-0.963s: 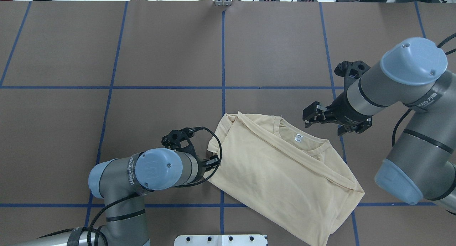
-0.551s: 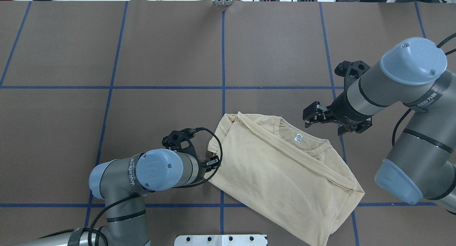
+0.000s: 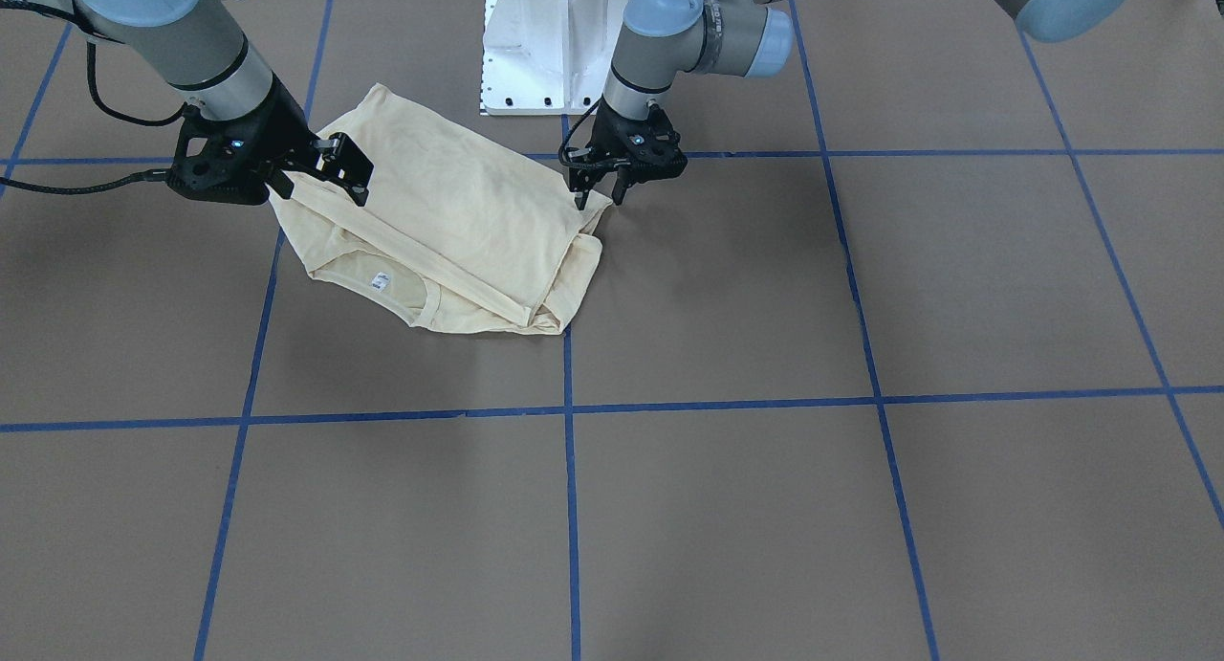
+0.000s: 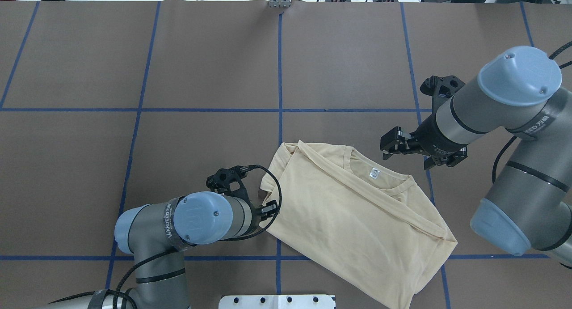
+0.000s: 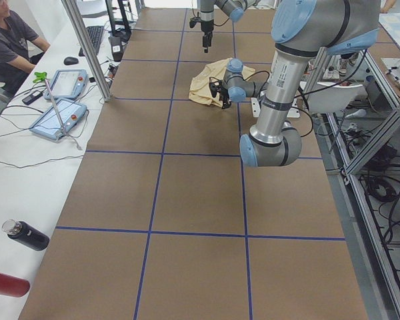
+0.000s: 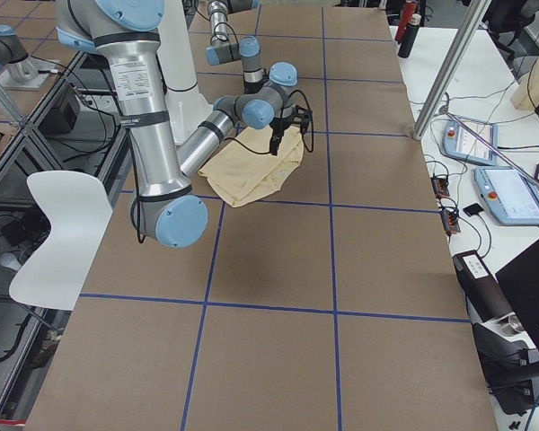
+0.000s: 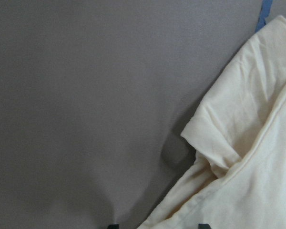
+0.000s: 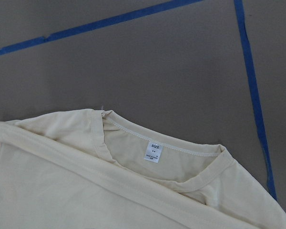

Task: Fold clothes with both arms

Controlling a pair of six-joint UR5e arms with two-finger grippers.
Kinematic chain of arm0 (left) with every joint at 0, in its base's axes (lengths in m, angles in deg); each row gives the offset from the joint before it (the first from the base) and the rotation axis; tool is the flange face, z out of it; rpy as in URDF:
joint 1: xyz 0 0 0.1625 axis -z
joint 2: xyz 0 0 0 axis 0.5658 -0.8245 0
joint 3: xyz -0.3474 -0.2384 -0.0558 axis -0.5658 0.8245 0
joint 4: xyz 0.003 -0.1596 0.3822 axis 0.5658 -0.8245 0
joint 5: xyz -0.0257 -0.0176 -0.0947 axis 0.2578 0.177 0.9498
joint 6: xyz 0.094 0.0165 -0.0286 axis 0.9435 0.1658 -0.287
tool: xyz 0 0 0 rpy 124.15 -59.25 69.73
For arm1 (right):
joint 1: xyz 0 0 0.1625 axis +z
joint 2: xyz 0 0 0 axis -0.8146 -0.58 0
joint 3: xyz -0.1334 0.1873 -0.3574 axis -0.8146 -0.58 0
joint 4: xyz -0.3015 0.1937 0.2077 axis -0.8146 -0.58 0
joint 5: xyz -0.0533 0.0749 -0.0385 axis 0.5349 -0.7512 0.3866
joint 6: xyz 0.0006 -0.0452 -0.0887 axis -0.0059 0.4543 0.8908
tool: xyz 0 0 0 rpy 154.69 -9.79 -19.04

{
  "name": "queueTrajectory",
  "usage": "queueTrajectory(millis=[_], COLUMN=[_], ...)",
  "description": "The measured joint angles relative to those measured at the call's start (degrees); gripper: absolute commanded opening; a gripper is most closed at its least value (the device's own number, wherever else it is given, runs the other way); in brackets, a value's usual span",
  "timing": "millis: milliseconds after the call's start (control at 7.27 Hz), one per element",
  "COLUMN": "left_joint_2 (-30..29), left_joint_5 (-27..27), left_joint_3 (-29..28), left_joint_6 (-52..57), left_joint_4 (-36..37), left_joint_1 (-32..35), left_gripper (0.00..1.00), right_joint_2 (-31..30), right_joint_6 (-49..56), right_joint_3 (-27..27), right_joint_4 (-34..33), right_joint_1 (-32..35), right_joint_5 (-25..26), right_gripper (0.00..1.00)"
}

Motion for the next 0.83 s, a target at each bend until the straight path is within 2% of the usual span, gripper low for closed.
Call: queueTrajectory(millis=[138,688,826], left_joint_2=[-0.08,-0.17,-0.17], left_joint_5=[0.02,0.09,0.09], left_joint_3=[-0.03,-0.03,0.13], left_joint_6=[0.02,-0.01,-0.02], left_joint_4=[0.00,0.00,0.00], left_joint_1=[-0.09,-0.15,-0.15], left_gripper=[0.55,0.04,0.00], right_joint_2=[0.00,0.00,-0.01], right_joint_6=[0.00,0.00,0.00], right_joint_3=[0.00,0.00,0.00], right_joint_4=[-0.02,-0.05,-0.05], right_joint_1=[0.18,0.48,0.49], right_joint_5=[-0.04,-0.07,-0.07], right_gripper=[1.00,1.00,1.00])
